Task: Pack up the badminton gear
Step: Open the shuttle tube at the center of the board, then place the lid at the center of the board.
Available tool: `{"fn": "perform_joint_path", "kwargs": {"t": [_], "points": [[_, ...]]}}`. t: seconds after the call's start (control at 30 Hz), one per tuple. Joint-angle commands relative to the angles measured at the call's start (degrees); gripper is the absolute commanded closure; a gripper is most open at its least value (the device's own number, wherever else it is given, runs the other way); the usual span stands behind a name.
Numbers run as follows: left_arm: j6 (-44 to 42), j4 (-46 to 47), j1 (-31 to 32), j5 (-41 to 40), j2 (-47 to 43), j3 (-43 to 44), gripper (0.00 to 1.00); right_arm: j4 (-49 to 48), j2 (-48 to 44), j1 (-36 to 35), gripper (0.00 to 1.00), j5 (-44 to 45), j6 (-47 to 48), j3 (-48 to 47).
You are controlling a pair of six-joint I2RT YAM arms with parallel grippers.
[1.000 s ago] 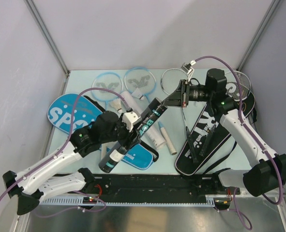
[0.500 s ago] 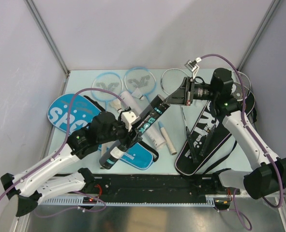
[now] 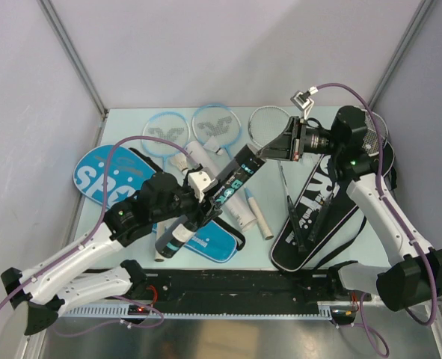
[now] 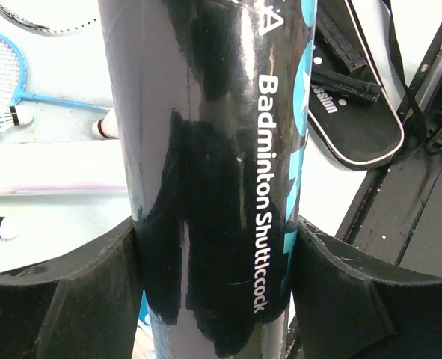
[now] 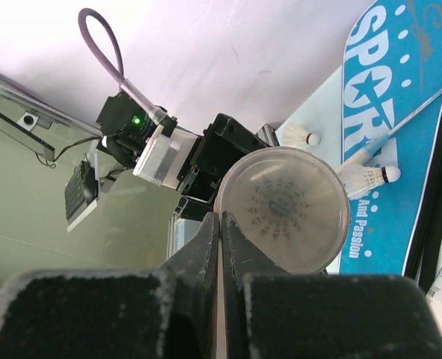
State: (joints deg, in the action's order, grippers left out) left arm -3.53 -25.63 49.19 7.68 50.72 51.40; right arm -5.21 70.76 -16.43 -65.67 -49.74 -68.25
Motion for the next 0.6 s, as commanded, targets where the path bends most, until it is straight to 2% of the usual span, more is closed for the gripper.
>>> {"fn": "perform_joint_path", "kwargs": {"t": [0.0,0.33,0.43,0.57], "points": [[-0.5,-5.0,-0.4,-3.9,-1.4,-1.2,0.51,-5.4,-3.5,2.6,1.00,0.9,-3.4,-1.2],[-0.3,-5.0,-0.4,-4.1,-1.6,-1.0,0.51,-5.5,-5.2,3.9,1.00,2.7,-3.9,-1.1],[-0.1,-5.0,-0.3,-4.8,-2.2,-0.9,0.51,0.2,-5.9,4.3,1.00,6.0,0.7,-1.0],[-0.2,-5.0,-0.4,-9.4,-4.6,-0.6,0.50,10.4,-6.2,4.5,1.00,15.1,10.3,-1.1]]}}
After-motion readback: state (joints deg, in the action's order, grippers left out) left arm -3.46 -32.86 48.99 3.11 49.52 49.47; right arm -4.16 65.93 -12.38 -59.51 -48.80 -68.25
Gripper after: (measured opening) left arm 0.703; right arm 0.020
